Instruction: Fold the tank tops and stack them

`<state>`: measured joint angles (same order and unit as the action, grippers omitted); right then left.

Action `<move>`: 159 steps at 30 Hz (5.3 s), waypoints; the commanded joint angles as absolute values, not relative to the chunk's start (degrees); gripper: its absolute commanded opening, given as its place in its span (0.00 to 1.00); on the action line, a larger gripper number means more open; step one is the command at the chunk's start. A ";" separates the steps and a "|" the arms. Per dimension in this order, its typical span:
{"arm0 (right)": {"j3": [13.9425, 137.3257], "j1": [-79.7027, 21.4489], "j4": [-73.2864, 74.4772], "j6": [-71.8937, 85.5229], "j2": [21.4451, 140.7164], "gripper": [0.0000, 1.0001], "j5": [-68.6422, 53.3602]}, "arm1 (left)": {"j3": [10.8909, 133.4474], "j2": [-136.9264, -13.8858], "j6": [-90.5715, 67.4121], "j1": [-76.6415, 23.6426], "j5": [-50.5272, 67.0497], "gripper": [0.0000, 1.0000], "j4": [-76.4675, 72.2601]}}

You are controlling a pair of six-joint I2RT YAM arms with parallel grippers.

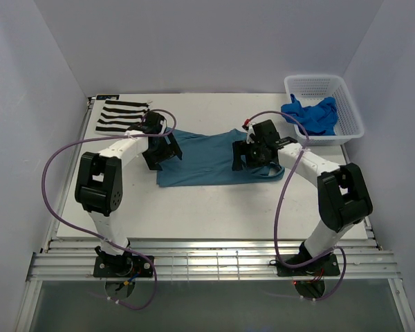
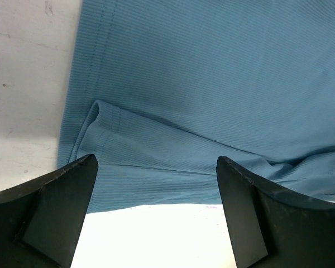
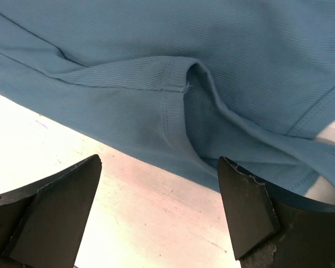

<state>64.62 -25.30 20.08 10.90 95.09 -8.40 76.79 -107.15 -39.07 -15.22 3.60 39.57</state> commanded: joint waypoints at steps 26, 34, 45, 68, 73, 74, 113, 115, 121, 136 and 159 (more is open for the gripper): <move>53.76 -25.93 18.11 11.16 72.85 0.90 -14.24 | 73.54 -89.81 -40.96 -15.91 -3.86 0.98 45.87; 76.78 -25.84 19.60 9.84 96.20 0.90 -8.36 | 94.02 -111.86 -36.31 -10.11 -4.31 0.98 46.58; 90.53 -25.84 19.87 11.86 113.46 0.96 -8.26 | 107.84 -131.04 -33.05 -9.84 -3.08 0.81 46.85; 88.16 -25.84 20.48 17.31 113.47 0.37 -3.08 | 88.86 -114.00 -32.34 -9.84 2.20 0.00 32.88; 89.64 -25.66 20.74 16.52 114.25 0.40 -2.73 | 86.23 -111.62 -32.69 -9.93 3.42 0.00 32.43; 90.17 -25.58 20.74 16.44 114.69 0.41 -2.81 | 85.96 -111.45 -32.87 -9.93 3.78 0.00 32.17; 51.61 -24.52 5.64 14.68 87.12 0.08 -15.64 | 56.00 -86.05 -42.80 -10.19 6.59 0.00 29.27; 48.97 -24.52 4.84 15.46 85.70 0.09 -16.17 | 52.75 -83.95 -43.24 -10.20 6.15 0.00 29.62; 38.68 -24.52 0.71 18.54 81.22 0.11 -16.17 | 45.45 -81.83 -44.65 -10.20 6.24 0.00 30.84; 42.00 -24.52 8.09 19.42 67.43 0.72 -11.95 | 56.67 -84.46 -46.76 -10.20 -2.38 0.98 43.94; 26.88 -24.52 4.94 25.58 65.80 0.90 -8.53 | 57.14 -97.39 -45.70 -21.71 6.42 0.98 37.44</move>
<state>25.41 -24.49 12.25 25.56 60.73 -10.83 61.49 -99.44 -45.10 -21.10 6.22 37.82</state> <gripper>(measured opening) 0.900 0.979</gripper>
